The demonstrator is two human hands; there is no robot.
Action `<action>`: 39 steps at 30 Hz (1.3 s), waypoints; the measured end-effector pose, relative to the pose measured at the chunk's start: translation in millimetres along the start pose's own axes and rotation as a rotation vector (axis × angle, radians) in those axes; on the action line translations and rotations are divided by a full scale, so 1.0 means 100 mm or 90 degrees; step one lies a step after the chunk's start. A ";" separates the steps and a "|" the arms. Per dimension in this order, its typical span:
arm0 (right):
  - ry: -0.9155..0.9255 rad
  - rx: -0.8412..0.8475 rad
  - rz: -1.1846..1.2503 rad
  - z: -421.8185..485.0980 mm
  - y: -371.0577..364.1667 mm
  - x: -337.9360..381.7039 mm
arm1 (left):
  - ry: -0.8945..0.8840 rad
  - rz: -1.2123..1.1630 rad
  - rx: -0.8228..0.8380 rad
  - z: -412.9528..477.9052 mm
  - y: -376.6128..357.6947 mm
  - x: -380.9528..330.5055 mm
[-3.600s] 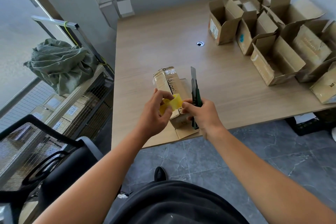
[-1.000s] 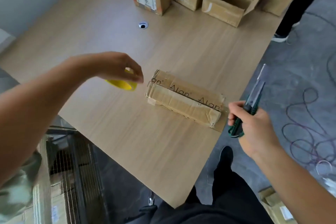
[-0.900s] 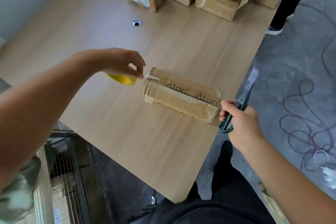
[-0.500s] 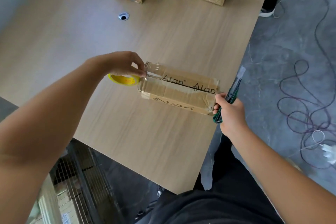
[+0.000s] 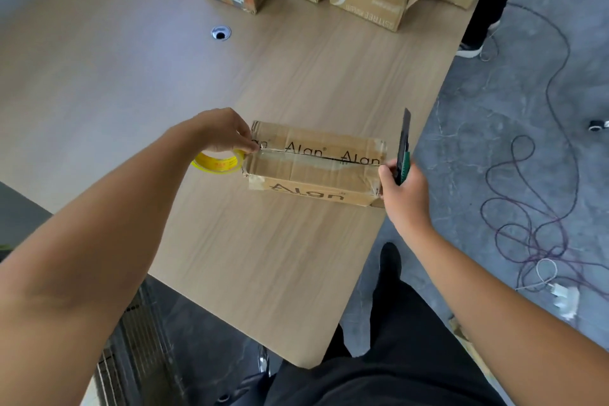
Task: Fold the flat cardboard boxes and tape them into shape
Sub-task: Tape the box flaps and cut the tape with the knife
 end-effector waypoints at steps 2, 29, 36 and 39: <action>0.122 -0.015 -0.050 -0.02 0.05 0.08 | 0.025 0.000 -0.015 -0.01 -0.04 -0.02; -0.024 0.404 -0.056 1.32 0.38 -0.17 | 0.282 -0.070 -0.055 -0.34 -0.36 -0.59; -0.211 0.384 0.059 1.87 0.23 0.05 | 0.327 -0.213 -0.062 -0.57 -0.66 -0.82; -0.363 0.485 0.058 2.14 0.12 0.19 | 0.350 -0.274 -0.119 -0.63 -0.84 -0.90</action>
Point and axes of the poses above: each hand's wrist, its own z-axis towards the middle knuckle, its own y-axis out of the back of the hand, x = y × z, the point moved 3 cm from there along z, towards the middle knuckle, and after that the axes turned 4 degrees about -z, right-handed, at the moved point
